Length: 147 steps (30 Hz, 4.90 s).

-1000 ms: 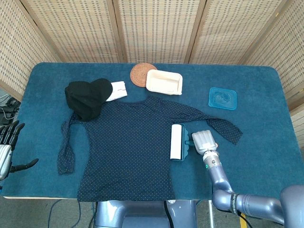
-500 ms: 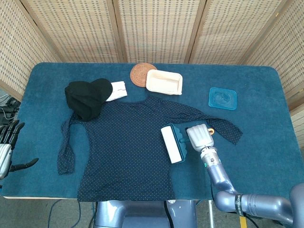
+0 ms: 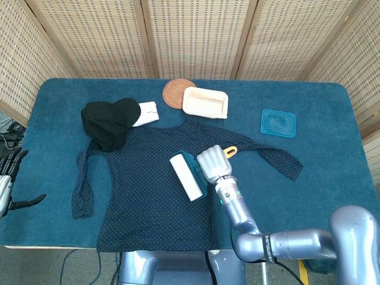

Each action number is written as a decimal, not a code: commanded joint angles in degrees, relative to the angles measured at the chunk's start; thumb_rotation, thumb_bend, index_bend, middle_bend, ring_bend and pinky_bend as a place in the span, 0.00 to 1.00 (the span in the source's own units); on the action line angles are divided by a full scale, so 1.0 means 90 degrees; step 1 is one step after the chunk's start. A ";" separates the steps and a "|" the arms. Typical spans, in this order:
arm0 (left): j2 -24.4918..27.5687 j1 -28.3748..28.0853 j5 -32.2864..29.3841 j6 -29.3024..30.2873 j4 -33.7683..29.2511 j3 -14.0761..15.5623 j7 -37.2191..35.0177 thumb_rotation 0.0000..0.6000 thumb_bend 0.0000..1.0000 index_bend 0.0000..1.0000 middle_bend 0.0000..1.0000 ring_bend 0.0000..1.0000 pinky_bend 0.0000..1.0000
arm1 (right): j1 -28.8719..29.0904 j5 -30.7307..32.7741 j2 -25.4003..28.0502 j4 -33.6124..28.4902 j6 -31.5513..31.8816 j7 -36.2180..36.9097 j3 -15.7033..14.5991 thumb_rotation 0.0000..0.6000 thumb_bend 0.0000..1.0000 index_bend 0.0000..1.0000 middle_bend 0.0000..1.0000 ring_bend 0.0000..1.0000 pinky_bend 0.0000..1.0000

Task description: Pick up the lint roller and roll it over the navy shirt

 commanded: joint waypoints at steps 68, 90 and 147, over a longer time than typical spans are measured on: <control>-0.0115 -0.0205 -0.0364 -0.0383 0.0206 -0.0043 0.0105 1.00 0.00 0.00 0.00 0.00 0.00 | 0.0599 -0.0473 -0.1729 0.1151 0.0530 -0.1494 -0.1128 1.00 0.83 0.74 1.00 1.00 1.00; -0.0167 -0.0231 -0.0376 -0.0384 0.0128 -0.0028 0.0294 1.00 0.00 0.00 0.00 0.00 0.00 | 0.0150 -0.0294 -0.0873 0.1525 0.0110 -0.1103 -0.1190 1.00 0.82 0.73 1.00 1.00 1.00; -0.0119 -0.0158 -0.0311 -0.0336 0.0091 0.0049 0.0197 1.00 0.00 0.00 0.00 0.00 0.00 | -0.0879 -0.1538 0.0257 0.0992 0.0690 0.0362 -0.1212 1.00 0.07 0.00 1.00 1.00 1.00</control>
